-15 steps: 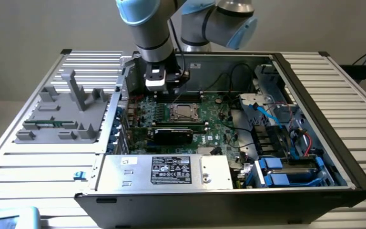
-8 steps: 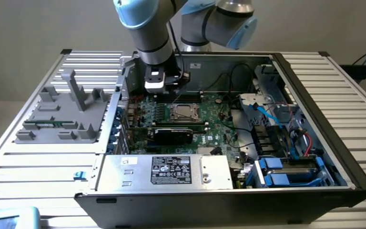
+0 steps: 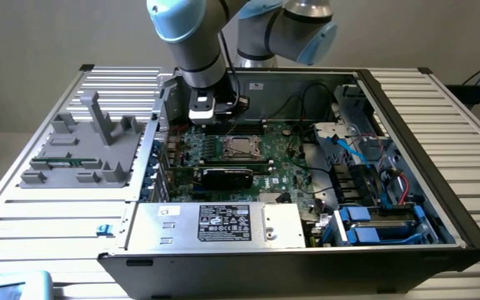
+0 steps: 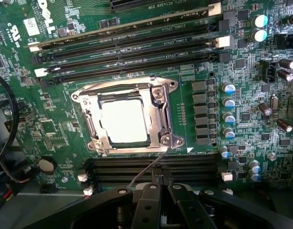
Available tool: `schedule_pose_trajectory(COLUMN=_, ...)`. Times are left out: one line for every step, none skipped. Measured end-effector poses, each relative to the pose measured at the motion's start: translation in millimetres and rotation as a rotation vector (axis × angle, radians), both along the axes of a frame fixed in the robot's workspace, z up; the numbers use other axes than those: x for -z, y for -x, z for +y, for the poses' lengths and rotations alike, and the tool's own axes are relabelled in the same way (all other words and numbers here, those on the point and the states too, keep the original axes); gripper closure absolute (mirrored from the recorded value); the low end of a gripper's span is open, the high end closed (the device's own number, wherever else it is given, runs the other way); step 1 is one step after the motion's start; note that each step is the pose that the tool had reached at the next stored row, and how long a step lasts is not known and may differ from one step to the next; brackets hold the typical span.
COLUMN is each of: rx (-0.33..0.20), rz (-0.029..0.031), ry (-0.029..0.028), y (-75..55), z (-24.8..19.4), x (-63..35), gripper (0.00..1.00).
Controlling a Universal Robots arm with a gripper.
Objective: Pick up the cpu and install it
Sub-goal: 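Install the first cpu locking lever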
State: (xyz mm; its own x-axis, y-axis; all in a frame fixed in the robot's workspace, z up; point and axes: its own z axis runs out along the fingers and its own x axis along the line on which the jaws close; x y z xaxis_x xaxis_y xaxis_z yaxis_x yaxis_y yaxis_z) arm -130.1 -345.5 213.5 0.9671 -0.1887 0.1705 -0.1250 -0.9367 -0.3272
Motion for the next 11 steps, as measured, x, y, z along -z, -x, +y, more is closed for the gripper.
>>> schedule_pose_trajectory(rx=0.002, rz=-0.0012, ry=-0.0009, y=0.0, z=0.0, x=0.7, gripper=0.89)
schedule_pose_trajectory(rx=0.004, rz=-0.0021, ry=-0.0017, y=0.0, z=0.1, x=1.5, gripper=0.89)
schedule_pose_trajectory(rx=0.005, rz=-0.0028, ry=-0.0031, y=0.1, z=0.1, x=2.1, gripper=0.89)
schedule_pose_trajectory(rx=0.007, rz=-0.0035, ry=-0.0044, y=0.2, z=0.1, x=2.7, gripper=0.89)
schedule_pose_trajectory(rx=0.008, rz=-0.0040, ry=-0.0053, y=0.3, z=0.2, x=3.2, gripper=0.89)
schedule_pose_trajectory(rx=0.009, rz=-0.0045, ry=-0.0060, y=0.4, z=0.3, x=3.7, gripper=0.89)
schedule_pose_trajectory(rx=0.011, rz=-0.0052, ry=-0.0066, y=0.5, z=0.5, x=4.1, gripper=0.89)
schedule_pose_trajectory(rx=0.012, rz=-0.0058, ry=-0.0071, y=0.6, z=0.5, x=4.5, gripper=0.89)
schedule_pose_trajectory(rx=0.012, rz=-0.0059, ry=-0.0071, y=0.6, z=0.5, x=4.6, gripper=0.89)
schedule_pose_trajectory(rx=0.012, rz=-0.0059, ry=-0.0071, y=0.6, z=0.5, x=4.5, gripper=0.89)
schedule_pose_trajectory(rx=0.012, rz=-0.0059, ry=-0.0071, y=0.6, z=0.5, x=4.5, gripper=0.89)
